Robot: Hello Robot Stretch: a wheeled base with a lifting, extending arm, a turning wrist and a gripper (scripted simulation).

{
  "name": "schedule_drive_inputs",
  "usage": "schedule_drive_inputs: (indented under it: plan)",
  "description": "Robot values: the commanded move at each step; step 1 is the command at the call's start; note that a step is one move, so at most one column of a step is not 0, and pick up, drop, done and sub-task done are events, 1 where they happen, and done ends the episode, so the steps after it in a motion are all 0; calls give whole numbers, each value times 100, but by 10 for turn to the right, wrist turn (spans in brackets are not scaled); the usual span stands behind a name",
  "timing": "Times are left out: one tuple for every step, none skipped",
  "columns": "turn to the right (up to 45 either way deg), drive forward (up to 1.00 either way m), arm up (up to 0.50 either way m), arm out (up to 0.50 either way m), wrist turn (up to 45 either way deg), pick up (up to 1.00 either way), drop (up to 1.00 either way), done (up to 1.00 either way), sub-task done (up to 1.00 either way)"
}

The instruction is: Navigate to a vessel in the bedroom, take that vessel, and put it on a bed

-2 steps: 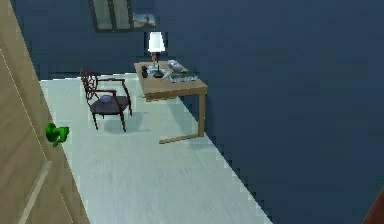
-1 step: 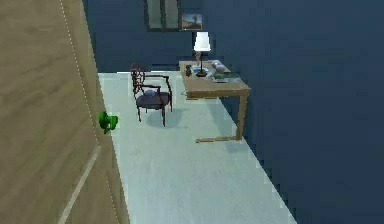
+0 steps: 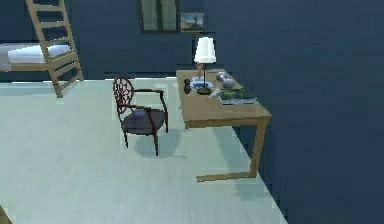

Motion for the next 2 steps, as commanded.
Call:
schedule_drive_inputs:
  plan:
    - [-90,0,0,0,0,0,0,0,0]
    - [0,50,0,0,0,0,0,0,0]
